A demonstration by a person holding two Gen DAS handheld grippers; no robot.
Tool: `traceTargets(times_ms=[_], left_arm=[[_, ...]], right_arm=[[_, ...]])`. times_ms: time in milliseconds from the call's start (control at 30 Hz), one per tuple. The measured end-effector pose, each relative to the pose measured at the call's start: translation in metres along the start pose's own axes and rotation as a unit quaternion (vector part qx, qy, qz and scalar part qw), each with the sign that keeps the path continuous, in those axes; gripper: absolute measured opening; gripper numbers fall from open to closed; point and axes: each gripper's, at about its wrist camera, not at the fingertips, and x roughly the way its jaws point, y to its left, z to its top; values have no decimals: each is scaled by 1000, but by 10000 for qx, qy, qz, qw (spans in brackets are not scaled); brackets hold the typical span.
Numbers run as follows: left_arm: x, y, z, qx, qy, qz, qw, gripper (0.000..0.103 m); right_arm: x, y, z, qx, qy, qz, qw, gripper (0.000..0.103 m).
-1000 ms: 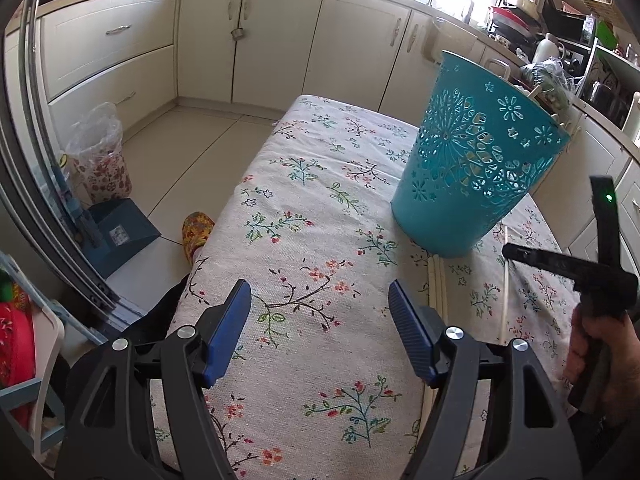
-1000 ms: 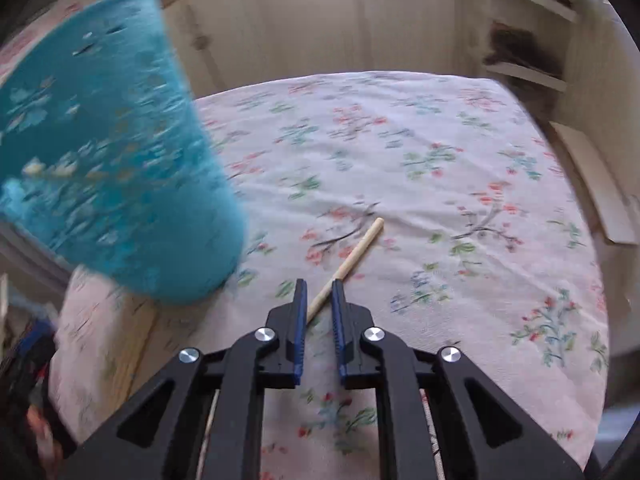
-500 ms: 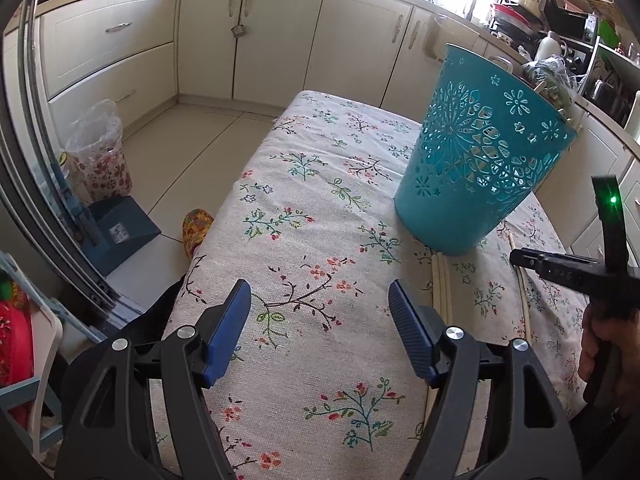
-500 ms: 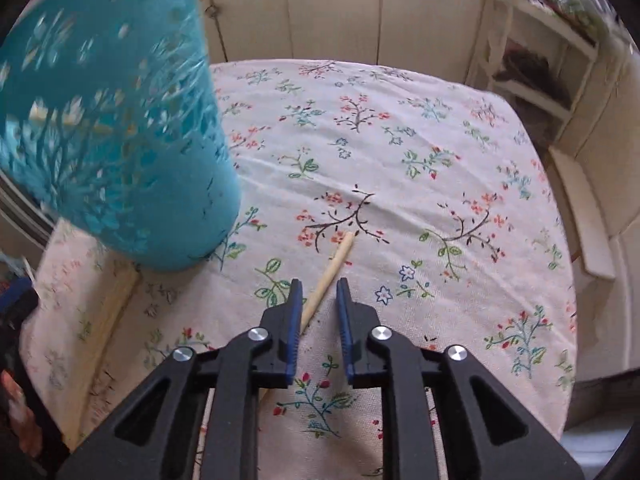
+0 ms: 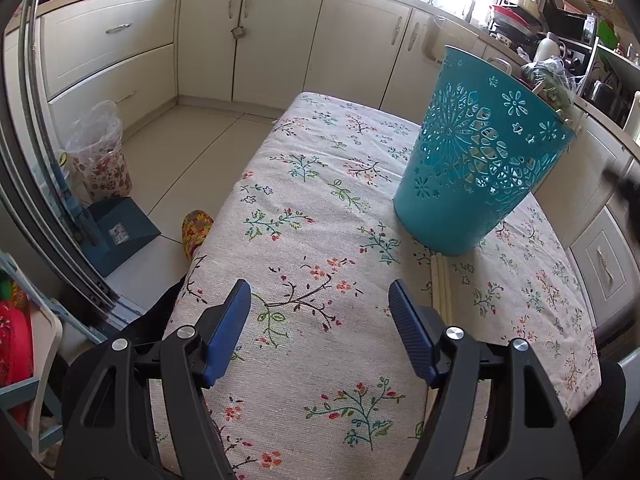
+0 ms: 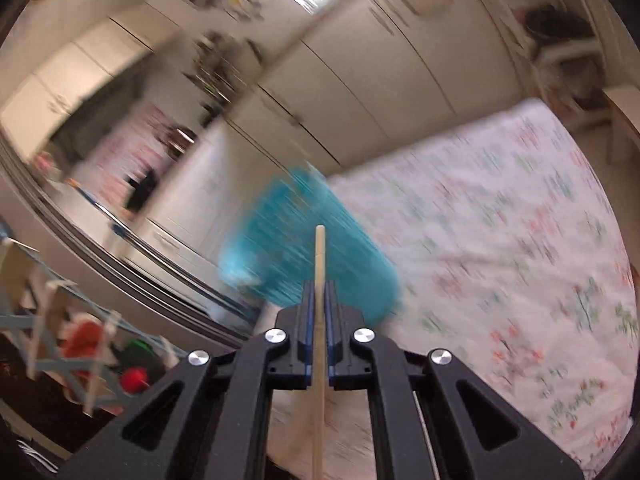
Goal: Organize utensils
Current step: 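Lift the stick over the teal basket and release it with the right gripper, then move both grippers back to the remaining sticks beside the basket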
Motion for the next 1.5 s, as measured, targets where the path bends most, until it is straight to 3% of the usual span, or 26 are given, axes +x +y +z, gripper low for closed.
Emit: traceTargets(times_ms=[100, 200, 333, 433, 600, 833, 933, 1000, 1100, 1233, 1367, 1500], left_arm=[[0, -1, -1, 23, 0, 3, 10000, 68], [-1, -1, 0, 5, -15, 12, 10000, 68], [-2, 1, 1, -38, -20, 8, 10000, 68], [-3, 4, 2, -44, -52, 16, 10000, 68], [-1, 7, 2, -75, -52, 7, 10000, 68], [-4, 5, 2, -47, -82, 12, 10000, 68], [-9, 2, 3, -25, -135, 12, 9999, 68], [-12, 1, 3, -10, -159, 14, 9999, 68], [-16, -1, 2, 2, -161, 45, 9999, 68], [-24, -5, 0, 62, -205, 62, 9998, 68], [-36, -7, -1, 102, -290, 63, 9995, 68], [-54, -7, 1, 107, -437, 67, 9990, 69]], right_arm=[[-5, 47, 39, -342, -882, 382, 9948, 6], [21, 69, 70, -564, -1620, 291, 9848, 6], [64, 86, 80, -899, -2138, -239, 9724, 6], [91, 82, 68, -1202, -2231, -717, 9647, 6], [113, 59, 36, -1419, -1792, -1014, 9682, 9], [48, 57, 0, -1335, -1737, -911, 9714, 16], [19, 50, -25, -1139, -1722, -1062, 9727, 19], [15, 40, -49, -1061, -1432, -1278, 9756, 19], [35, 22, -85, -834, -606, -1421, 9845, 19], [79, 7, -117, -639, 400, -1489, 9860, 19], [104, 10, -128, -748, 690, -1582, 9821, 19], [98, 22, -120, -750, 565, -1497, 9843, 19]])
